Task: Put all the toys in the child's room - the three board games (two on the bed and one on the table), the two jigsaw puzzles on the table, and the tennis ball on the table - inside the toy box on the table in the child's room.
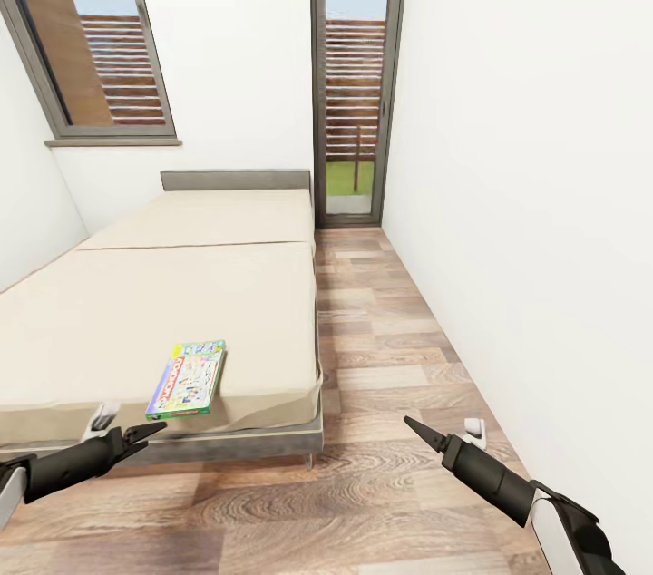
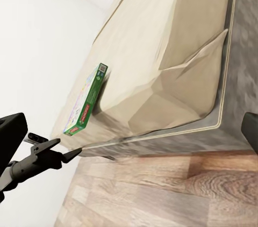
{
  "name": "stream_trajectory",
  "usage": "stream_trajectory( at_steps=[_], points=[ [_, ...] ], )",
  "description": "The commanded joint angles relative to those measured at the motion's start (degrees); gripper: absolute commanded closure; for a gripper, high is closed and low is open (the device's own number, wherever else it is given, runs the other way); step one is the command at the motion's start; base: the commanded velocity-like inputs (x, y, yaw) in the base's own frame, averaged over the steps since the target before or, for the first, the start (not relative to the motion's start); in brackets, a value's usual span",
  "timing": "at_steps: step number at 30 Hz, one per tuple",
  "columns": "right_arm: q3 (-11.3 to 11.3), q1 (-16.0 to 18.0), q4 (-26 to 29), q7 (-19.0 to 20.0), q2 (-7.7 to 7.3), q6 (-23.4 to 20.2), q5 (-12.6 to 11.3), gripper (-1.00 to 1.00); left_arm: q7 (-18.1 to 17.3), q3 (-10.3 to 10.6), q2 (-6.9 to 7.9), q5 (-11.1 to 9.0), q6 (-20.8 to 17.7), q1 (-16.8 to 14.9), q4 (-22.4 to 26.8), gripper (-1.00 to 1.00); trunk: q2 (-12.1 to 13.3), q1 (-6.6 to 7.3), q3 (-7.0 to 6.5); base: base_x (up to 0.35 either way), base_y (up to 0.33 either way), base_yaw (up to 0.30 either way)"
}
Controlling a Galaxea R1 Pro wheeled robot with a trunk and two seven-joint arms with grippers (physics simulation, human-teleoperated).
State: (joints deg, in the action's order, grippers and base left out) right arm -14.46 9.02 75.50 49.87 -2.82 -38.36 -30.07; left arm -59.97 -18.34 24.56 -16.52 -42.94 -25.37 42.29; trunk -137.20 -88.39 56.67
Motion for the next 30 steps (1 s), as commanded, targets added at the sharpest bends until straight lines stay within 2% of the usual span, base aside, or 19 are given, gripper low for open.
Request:
stream_trajectory(
  at_steps=[1,17,25,30],
  points=[
    [-0.04,0.03,0.00,0.05,0.00,-0.36,-0.25,-1.00,-0.06,-0.03,-0.04,-0.20,-0.37,-0.03,-0.01,-1.00,-0.02,0.01,0.05,0.000,0.000,0.000],
    [-0.04,0.03,0.00,0.05,-0.03,-0.31,-0.25,-1.00,-0.50,-0.05,-0.21,-0.26,-0.55,-0.03,-0.01,-1.00,-0.02,0.01,0.05,0.000,0.000,0.000],
    [-0.04,0.03,0.00,0.05,-0.07,-0.31,-0.26,-1.00,-0.63,-0.12,-0.22,-0.38,-0.58,-0.03,-0.01,-1.00,3.19,1.77,-1.38,0.000,0.000,0.000],
    [-0.04,0.03,0.00,0.05,-0.03,-0.31,-0.26,-1.00,-0.60,-0.06,-0.40,-0.32,-0.52,-0.03,-0.01,-1.00,3.19,1.77,-1.38,0.000,0.000,0.000]
  ],
)
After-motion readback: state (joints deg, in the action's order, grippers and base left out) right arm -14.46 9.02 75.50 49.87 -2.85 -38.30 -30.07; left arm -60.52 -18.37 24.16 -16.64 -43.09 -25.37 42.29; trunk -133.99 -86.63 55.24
